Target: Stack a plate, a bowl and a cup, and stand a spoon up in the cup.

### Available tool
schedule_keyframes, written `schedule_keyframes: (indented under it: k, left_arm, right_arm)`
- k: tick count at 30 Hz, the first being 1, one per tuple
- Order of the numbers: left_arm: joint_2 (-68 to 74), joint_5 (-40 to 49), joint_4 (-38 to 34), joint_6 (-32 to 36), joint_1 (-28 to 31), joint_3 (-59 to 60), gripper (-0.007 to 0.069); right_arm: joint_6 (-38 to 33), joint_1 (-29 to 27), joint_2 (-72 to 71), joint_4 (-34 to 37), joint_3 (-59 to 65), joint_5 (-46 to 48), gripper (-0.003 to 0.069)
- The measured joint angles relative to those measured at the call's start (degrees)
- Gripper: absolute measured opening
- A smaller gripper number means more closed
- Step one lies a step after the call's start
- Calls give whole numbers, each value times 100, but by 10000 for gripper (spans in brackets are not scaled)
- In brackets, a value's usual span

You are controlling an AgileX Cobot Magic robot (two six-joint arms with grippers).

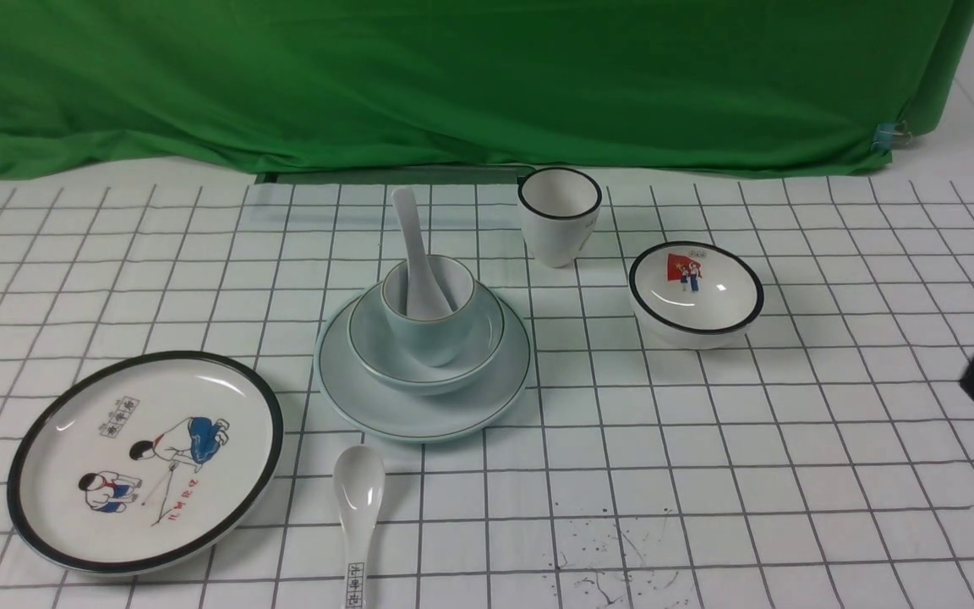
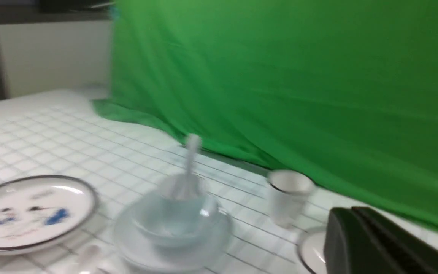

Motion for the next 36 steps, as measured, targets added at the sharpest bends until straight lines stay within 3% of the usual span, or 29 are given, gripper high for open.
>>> schedule_keyframes:
  k: [7, 11, 21, 36]
  left_arm:
    - [0, 0, 0, 0, 0, 29, -32]
    - [0, 0, 0, 0, 0, 29, -32]
    - [0, 0, 0, 0, 0, 29, -32]
    - [0, 0, 0, 0, 0, 33, -32]
  right_arm:
    - [167, -1987, -1426, -58, 1175, 259, 10]
    - [842, -2836, -1944, -519, 1640, 582, 9]
    - [966, -3053, -2283, -804, 1669, 1842, 8]
    - [860, -3055, -2284, -811, 1669, 1925, 12]
